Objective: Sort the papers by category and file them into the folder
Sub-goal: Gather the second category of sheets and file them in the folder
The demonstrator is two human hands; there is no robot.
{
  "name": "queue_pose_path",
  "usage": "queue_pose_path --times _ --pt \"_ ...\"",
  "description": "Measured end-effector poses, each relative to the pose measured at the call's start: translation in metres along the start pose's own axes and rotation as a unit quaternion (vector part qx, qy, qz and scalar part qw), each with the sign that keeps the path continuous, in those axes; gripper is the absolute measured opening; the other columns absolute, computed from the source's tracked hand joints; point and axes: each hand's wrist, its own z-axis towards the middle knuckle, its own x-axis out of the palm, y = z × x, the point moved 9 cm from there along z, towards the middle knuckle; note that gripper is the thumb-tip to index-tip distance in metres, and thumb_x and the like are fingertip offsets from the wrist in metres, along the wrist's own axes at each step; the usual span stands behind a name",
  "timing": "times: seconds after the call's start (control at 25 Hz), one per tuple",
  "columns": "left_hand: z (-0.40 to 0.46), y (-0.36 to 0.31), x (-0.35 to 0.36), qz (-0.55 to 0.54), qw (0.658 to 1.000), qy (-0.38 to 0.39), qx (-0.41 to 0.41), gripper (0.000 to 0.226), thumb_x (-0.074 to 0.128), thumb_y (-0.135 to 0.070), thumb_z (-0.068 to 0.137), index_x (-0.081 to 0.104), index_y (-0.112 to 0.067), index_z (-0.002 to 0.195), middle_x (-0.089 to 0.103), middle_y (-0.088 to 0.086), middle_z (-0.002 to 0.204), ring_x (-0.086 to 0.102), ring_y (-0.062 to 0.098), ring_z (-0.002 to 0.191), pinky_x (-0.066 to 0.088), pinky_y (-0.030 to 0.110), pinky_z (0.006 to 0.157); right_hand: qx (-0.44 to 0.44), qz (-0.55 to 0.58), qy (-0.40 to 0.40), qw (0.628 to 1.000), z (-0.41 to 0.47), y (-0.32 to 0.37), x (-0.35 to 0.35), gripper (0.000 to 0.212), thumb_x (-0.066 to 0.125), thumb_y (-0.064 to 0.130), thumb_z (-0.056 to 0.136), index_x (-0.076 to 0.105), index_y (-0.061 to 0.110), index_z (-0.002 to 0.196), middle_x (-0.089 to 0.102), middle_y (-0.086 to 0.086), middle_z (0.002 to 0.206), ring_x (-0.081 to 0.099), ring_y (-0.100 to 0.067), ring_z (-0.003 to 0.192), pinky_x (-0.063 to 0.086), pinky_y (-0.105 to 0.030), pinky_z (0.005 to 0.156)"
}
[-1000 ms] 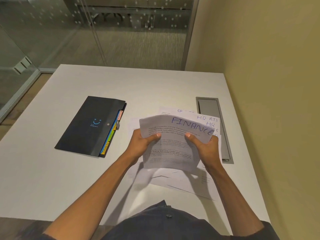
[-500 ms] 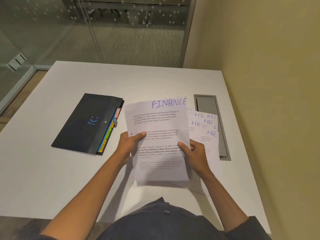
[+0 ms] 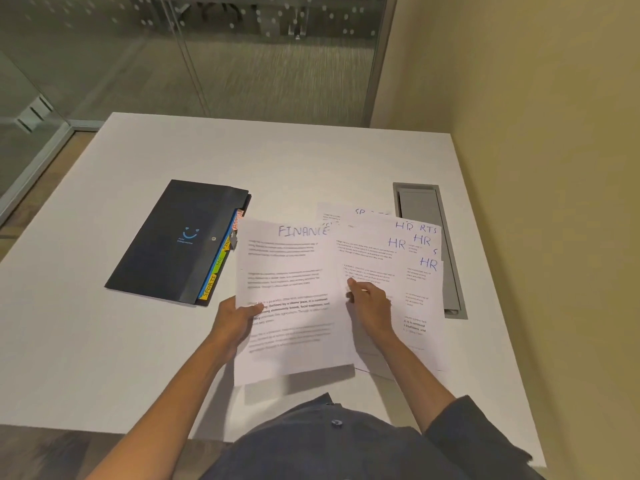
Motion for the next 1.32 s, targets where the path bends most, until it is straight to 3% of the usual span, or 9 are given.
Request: queue_pose_path --times 0.08,0.16,0.4,0.6,0.84,1.0,1.12,1.2,1.32 --pt "0.003 -0.002 -0.02 -0.028 0.999 -0.032 0.004 0.035 0.055 0.005 0.09 0.055 -0.009 0.122 0.065 0.009 0.107 0.064 0.02 0.086 0.05 0.03 0.07 -0.019 -0.193 0.004 0.981 0.006 -0.003 0.009 0.065 0.051 0.055 0.093 0.047 0.01 0.139 0.056 -0.008 0.138 0.053 -0.026 0.125 0.041 -0.041 0.105" --pt "0.006 -0.005 -0.037 -0.042 0.997 -0.056 0.012 0.038 0.052 0.008 0.089 0.054 -0.004 0.125 0.064 0.011 0.112 0.064 0.019 0.085 0.05 0.029 0.069 -0.048 -0.346 -0.004 0.937 0.008 -0.003 0.022 0.082 0.048 0.065 0.09 0.035 0.006 0.145 0.041 -0.011 0.149 0.041 -0.03 0.135 0.037 -0.044 0.107" --pt "0.006 -0.012 -0.056 -0.039 0.996 -0.083 0.017 0.033 0.05 0.009 0.09 0.057 -0.009 0.116 0.063 0.01 0.109 0.063 0.018 0.082 0.048 0.032 0.075 -0.073 -0.5 -0.03 0.862 0.01 -0.009 0.042 0.093 0.051 0.07 0.085 0.031 0.004 0.147 0.031 -0.012 0.153 0.035 -0.029 0.138 0.034 -0.043 0.108" --pt "0.008 -0.003 -0.059 -0.036 0.996 -0.086 0.001 0.033 0.05 0.009 0.089 0.057 -0.008 0.117 0.065 0.01 0.104 0.064 0.021 0.082 0.05 0.03 0.068 -0.082 -0.443 -0.044 0.892 0.016 -0.007 0.035 0.073 0.065 0.057 0.083 0.043 0.012 0.136 0.045 -0.005 0.137 0.045 -0.025 0.126 0.039 -0.039 0.102" --pt "0.007 -0.008 -0.05 -0.027 0.996 -0.079 0.008 0.032 0.051 0.007 0.09 0.057 -0.01 0.116 0.066 0.002 0.094 0.064 0.019 0.082 0.05 0.03 0.069 -0.063 -0.453 -0.024 0.889 0.024 0.005 0.034 0.082 0.077 0.052 0.074 0.04 0.01 0.134 0.048 -0.007 0.128 0.052 -0.027 0.117 0.043 -0.039 0.096" --pt "0.008 -0.004 -0.046 -0.014 0.997 -0.073 0.002 0.035 0.053 0.005 0.09 0.056 -0.006 0.122 0.066 0.009 0.111 0.065 0.02 0.087 0.05 0.028 0.068 -0.034 -0.421 0.01 0.906 0.032 0.002 0.027 0.065 0.08 0.042 0.074 0.048 0.011 0.122 0.054 -0.005 0.117 0.055 -0.027 0.111 0.042 -0.038 0.093" --pt "0.008 0.001 -0.042 -0.011 0.998 -0.064 -0.008 0.037 0.053 0.005 0.09 0.054 -0.006 0.126 0.065 0.01 0.114 0.065 0.022 0.09 0.051 0.03 0.07 -0.015 -0.289 0.004 0.957 0.03 -0.005 0.012 0.026 0.077 0.024 0.078 0.056 0.015 0.09 0.057 0.001 0.094 0.059 -0.025 0.089 0.043 -0.026 0.066" --pt "0.008 0.003 -0.038 -0.008 0.998 -0.058 -0.011 0.037 0.053 0.004 0.091 0.053 -0.007 0.127 0.065 0.009 0.112 0.064 0.021 0.089 0.05 0.029 0.067 -0.004 -0.19 0.012 0.982 0.031 -0.011 0.004 0.027 0.069 0.013 0.085 0.046 0.017 0.072 0.05 0.005 0.074 0.051 -0.018 0.068 0.032 -0.017 0.049" --pt "0.007 0.0 -0.037 0.012 0.998 -0.063 0.002 0.036 0.053 0.003 0.092 0.052 -0.008 0.127 0.064 0.01 0.115 0.064 0.024 0.094 0.051 0.031 0.073 -0.033 -0.129 0.041 0.99 0.035 -0.006 -0.012 0.01 0.063 0.008 0.089 0.056 0.009 0.096 0.058 -0.001 0.089 0.053 -0.014 0.068 0.037 -0.018 0.051"
